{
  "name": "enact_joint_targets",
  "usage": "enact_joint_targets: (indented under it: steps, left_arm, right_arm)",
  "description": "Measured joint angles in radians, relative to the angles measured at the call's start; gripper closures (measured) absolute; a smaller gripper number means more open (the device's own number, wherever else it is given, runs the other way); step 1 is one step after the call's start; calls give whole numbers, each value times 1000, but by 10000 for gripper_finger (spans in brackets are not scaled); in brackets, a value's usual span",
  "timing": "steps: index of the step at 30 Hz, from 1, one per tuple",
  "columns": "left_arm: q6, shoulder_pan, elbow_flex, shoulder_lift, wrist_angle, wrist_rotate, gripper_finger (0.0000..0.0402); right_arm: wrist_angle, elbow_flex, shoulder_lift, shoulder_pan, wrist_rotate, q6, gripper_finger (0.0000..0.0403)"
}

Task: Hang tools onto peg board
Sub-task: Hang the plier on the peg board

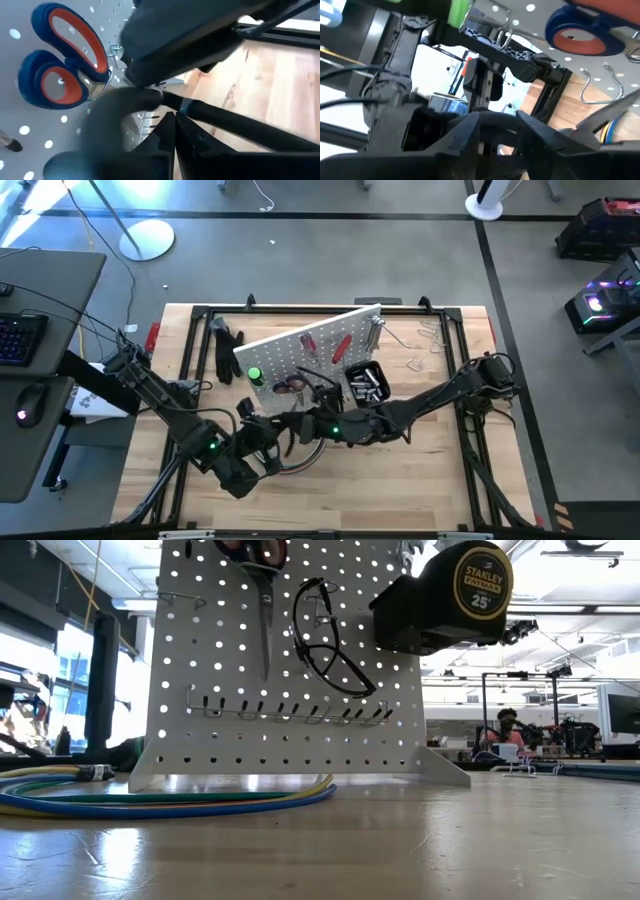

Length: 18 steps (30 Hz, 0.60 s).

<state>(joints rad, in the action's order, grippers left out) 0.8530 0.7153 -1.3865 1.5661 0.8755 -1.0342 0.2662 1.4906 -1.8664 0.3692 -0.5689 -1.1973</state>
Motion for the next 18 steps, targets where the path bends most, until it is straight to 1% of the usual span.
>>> enact_joint_targets:
  steps: [4, 8, 13, 18]
  left_arm:
    - [9, -21, 0, -1, -5, 4, 399]
    - [9, -41, -1, -1, -6, -4, 400]
    - [8, -47, -2, -7, -6, -6, 400]
    - [9, -31, -2, -7, 0, 54, 401]
  right_arm:
    - [8, 0, 0, 0, 6, 29, 272]
    - [2, 0, 0, 0, 42, 49, 273]
    - [-12, -2, 0, -1, 56, 77, 273]
    - [-52, -3, 0, -11, 151, 138, 273]
